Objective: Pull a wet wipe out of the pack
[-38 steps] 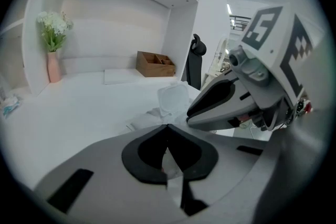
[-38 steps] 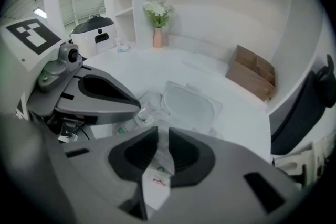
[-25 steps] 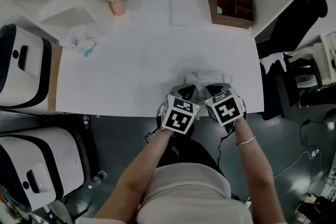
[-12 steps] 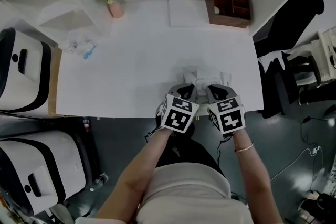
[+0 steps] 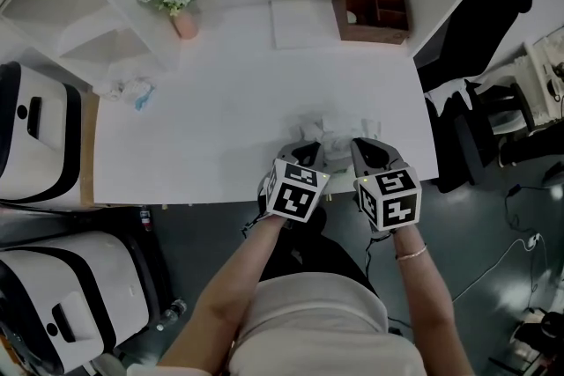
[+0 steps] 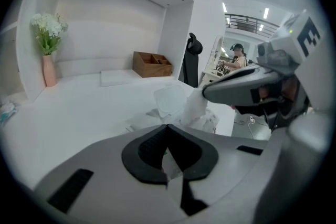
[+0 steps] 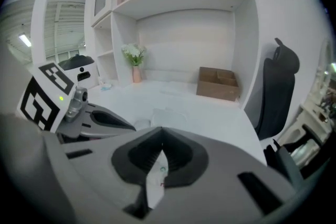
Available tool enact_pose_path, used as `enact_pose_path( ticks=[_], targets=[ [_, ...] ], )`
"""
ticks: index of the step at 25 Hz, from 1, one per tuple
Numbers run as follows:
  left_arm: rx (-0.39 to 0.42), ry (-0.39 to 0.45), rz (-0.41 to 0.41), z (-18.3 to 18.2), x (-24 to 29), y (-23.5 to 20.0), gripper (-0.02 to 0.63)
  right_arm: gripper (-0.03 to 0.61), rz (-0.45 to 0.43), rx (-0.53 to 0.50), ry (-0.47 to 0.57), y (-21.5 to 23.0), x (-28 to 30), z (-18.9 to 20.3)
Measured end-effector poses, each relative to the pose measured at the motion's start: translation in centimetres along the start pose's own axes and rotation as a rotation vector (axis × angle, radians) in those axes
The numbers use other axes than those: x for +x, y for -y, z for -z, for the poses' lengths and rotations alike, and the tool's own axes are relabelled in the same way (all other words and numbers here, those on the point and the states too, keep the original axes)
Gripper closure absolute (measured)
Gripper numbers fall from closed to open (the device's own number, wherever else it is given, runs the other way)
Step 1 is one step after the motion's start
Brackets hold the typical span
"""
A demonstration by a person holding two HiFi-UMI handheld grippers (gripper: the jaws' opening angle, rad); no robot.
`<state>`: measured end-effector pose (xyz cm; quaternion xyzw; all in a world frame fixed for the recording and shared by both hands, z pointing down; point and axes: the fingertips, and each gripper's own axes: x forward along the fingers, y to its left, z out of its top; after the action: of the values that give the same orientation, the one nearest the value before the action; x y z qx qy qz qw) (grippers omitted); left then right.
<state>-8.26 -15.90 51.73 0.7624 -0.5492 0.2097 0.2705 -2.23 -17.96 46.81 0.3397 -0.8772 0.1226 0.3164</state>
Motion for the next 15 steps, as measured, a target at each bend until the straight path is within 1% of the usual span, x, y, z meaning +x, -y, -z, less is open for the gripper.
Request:
enact_pose_path(
  ticks=[6,15],
  targets=[
    [0.013,-0.001,-0.003,0.1,0.1,-0.1,0.618,0.574,0.028,0.017,0.089,0.7,-2.3,-2.6],
    [0.022,-0.004,-0.009,0.2,0.0,0.0,0.618,0.574,0.038,0.133,0.205,1.2,-5.9,-4.3]
  ],
)
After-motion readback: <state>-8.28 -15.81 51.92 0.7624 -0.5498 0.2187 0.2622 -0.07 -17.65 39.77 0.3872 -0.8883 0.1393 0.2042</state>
